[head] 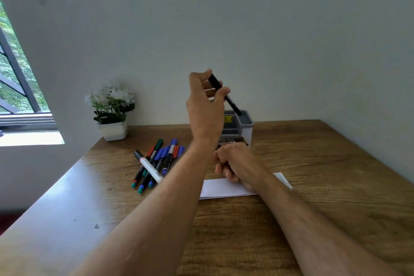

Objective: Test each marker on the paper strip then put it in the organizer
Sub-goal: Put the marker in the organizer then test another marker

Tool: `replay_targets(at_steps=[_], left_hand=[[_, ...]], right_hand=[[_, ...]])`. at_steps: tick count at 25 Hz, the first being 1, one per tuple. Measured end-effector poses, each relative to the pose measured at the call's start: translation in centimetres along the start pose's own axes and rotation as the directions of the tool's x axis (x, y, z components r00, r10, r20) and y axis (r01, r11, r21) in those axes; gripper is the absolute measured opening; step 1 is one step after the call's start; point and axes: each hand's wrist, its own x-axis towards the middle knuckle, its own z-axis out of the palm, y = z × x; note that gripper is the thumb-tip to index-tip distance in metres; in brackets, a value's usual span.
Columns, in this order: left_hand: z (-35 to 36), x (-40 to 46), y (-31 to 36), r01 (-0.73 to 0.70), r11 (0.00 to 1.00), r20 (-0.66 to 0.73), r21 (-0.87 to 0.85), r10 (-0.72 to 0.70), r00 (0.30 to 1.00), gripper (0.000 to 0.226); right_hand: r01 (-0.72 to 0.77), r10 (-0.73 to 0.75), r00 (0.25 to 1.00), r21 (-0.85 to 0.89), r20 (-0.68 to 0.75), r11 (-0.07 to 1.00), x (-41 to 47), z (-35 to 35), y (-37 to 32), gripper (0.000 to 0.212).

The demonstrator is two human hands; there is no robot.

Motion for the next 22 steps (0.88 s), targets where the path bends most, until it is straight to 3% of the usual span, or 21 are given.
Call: replay_targets(at_steps=[5,11,16,20,22], left_hand=[[3.4,1.9,-1.2,-0.08,0.98,0.163,0.181,0.05,0.985,0.037],[5.7,3.1,-3.6,-0.146,0.88,0.336,0.452,-0.017,0.942,0.039],[6.1,3.7,-4.9,-0.16,0.808,0.377,0.566,-0.081,0.923,0.041],[5.9,4.0,-4.4,-0.099,0.79,0.37,0.605,-0.169,0.914,0.063],[5.1,4.0,-3.2,-0.078,0.815,0.328,0.574,-0.141,0.934,0.054]], right_hand=[[-0.016,0.016,1.0,-0.044,0.003,0.999,0.2,-0.1,-0.3,0.029],[-0.024,0.024,1.0,-0.061,0.005,0.998,0.4,-0.1,-0.3,0.032],[0.02,-0.019,1.0,-0.171,0.011,0.985,0.6,0.0,-0.2,0.031],[0.008,-0.004,1.0,-0.139,0.024,0.99,0.5,-0.1,-0.4,0.032],[-0.019,0.022,0.999,-0.105,0.028,0.994,0.6,0.0,-0.3,0.029]])
